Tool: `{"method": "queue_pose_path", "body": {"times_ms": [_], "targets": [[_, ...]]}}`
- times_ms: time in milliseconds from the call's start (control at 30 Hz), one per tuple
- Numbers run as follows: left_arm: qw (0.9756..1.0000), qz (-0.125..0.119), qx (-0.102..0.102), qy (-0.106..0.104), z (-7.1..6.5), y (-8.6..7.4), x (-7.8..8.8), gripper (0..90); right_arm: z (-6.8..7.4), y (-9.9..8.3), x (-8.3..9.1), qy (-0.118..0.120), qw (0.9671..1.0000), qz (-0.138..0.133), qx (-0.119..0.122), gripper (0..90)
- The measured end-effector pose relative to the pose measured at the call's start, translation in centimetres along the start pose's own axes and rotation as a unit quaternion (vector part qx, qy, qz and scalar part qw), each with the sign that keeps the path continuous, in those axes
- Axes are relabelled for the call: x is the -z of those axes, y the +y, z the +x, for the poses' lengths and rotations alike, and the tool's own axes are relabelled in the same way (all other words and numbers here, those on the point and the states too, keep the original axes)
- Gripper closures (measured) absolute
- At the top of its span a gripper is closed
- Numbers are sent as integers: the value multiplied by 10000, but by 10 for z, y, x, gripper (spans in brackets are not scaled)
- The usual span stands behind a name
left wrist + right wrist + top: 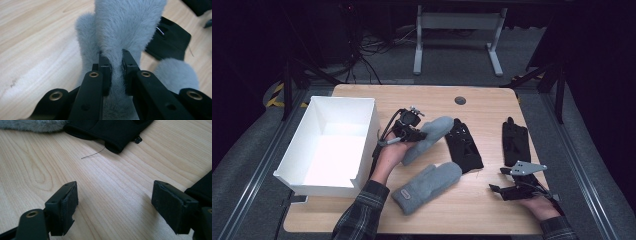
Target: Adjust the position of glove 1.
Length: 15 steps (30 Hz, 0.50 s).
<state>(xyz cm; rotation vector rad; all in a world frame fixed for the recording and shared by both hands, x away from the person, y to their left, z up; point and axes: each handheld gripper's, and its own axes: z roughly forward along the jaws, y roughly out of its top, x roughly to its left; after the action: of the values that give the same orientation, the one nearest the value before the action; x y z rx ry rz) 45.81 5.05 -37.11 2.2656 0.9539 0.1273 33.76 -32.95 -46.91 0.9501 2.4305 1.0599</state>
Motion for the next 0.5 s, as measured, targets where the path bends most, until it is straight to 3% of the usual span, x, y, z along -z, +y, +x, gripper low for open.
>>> {"method": "queue_pose_path", "body": {"times_ms": [133, 500], "targets": [[9998, 52, -198, 4, -15, -10, 8, 822, 0, 0, 0, 0, 10000, 0, -3, 221], [9989, 240, -397, 39, -49, -41, 24, 823, 0, 0, 0, -9, 10000, 3, -6, 221]]}}
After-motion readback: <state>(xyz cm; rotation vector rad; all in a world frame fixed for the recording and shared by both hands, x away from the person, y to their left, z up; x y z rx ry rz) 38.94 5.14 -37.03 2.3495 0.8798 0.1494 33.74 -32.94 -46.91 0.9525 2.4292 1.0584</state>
